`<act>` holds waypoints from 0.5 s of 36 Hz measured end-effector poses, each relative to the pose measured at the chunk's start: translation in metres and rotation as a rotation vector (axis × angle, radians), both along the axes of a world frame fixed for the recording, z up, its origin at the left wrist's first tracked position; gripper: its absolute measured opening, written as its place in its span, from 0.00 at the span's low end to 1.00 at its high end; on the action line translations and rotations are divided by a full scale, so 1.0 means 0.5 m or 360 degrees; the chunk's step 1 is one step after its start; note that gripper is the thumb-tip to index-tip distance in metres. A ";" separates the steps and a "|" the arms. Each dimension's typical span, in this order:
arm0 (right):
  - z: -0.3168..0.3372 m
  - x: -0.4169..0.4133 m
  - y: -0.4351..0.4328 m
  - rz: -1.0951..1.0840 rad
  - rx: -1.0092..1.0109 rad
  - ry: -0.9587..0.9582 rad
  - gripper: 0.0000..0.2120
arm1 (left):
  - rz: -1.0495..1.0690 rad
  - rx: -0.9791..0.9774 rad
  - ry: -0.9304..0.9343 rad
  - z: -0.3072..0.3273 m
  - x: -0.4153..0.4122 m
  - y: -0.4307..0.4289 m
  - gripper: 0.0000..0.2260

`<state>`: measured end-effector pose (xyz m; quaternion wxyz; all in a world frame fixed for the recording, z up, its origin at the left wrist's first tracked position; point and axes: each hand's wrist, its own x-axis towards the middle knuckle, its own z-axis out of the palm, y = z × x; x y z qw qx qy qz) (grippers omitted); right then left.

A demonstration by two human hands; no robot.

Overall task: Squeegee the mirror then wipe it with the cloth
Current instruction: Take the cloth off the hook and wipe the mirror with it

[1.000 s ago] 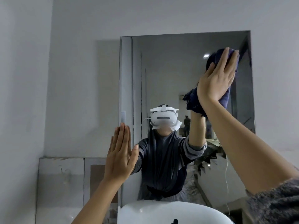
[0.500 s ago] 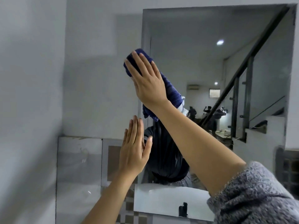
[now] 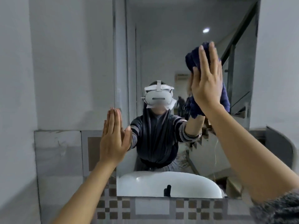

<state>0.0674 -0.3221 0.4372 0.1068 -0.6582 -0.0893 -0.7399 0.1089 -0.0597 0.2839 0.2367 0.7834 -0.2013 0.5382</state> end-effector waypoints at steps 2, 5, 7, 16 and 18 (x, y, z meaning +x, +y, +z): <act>-0.014 -0.006 -0.052 0.0033 0.0191 -0.0070 0.22 | 0.0025 0.0018 -0.0009 0.000 -0.003 0.000 0.27; -0.035 -0.010 -0.104 0.0068 0.0431 -0.0143 0.22 | 0.0050 0.0021 0.0004 0.000 -0.004 0.000 0.27; -0.043 -0.013 -0.116 0.0076 0.0578 -0.0149 0.22 | 0.0059 0.0020 0.0023 0.000 -0.005 0.000 0.28; -0.056 -0.003 -0.032 0.0077 0.1080 -0.0245 0.23 | 0.0049 0.0067 0.0058 -0.001 -0.011 0.016 0.28; -0.058 0.003 0.008 0.0085 0.1078 -0.0246 0.23 | 0.0015 0.0078 0.0077 -0.007 -0.011 0.022 0.28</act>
